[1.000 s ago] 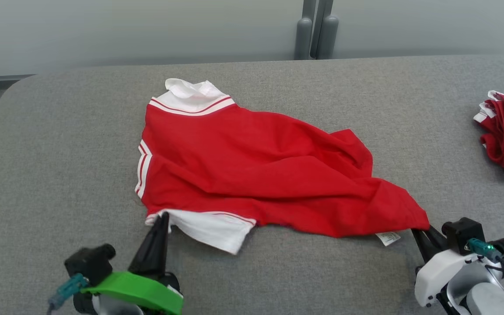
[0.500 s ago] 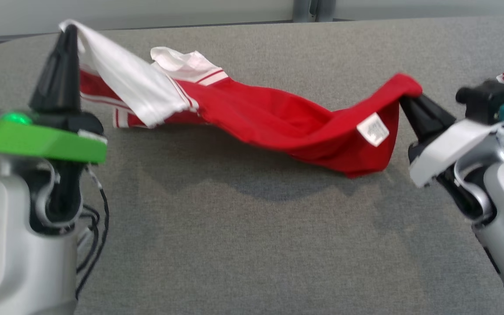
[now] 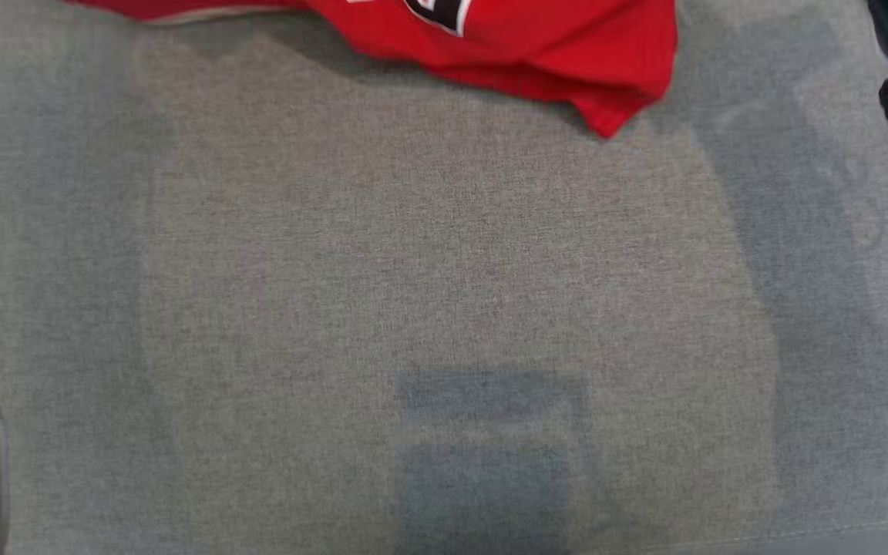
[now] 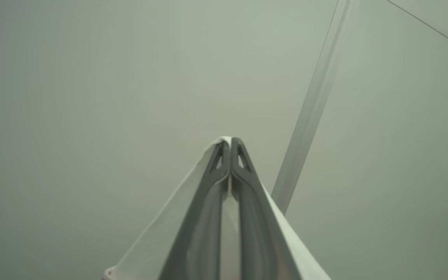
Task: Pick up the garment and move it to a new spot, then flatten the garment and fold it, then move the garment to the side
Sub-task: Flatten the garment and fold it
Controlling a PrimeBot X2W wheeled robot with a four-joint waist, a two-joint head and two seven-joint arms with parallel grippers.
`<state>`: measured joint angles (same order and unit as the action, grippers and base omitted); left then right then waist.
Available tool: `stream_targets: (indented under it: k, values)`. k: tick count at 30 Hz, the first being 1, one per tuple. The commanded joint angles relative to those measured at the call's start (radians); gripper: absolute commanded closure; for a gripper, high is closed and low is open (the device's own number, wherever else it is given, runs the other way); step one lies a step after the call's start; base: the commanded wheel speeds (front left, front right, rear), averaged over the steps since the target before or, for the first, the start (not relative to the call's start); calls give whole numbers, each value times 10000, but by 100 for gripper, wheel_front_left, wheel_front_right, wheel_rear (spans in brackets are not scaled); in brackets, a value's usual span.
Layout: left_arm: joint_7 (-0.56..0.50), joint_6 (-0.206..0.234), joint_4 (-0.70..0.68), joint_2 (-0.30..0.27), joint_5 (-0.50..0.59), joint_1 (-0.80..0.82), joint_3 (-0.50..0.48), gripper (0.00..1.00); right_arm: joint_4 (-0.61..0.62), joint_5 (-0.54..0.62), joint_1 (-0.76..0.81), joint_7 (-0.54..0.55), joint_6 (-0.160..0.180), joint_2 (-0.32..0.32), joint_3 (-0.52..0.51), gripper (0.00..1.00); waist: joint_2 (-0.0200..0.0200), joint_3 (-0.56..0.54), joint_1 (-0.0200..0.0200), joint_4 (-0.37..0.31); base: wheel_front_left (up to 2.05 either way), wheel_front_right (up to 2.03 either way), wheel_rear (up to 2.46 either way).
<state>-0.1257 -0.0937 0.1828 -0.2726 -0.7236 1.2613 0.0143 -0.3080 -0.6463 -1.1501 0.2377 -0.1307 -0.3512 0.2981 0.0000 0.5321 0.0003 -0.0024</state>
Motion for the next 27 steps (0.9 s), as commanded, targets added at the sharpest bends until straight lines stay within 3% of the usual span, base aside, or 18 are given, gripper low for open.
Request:
stream_targets:
  k: [1,8,15,21,27]
  values:
    - [-13,71,37,-75,106,241,-21,100,-47,120,-146,64,3,43,33,100,0,1482,-3,-254,0,0,0]
    - [481,101,680,-129,155,3237,-196,100,-852,1112,-2282,-373,3,263,-373,100,0,2252,-3,-224,0,0,0]
    - [1701,-67,1230,408,87,5224,-110,100,-1726,2651,-4057,-1891,4,662,-1523,100,0,2532,-3,-276,0,0,0]
    - [2656,-285,1432,815,10,5277,384,100,-2373,4097,-4894,-3304,3,1265,-2465,100,0,2381,-3,-469,0,0,0]
    - [2718,-356,1099,871,-176,3877,955,100,-2654,4598,-4458,-3345,3,1121,-1482,100,0,2555,-3,-474,0,0,0]
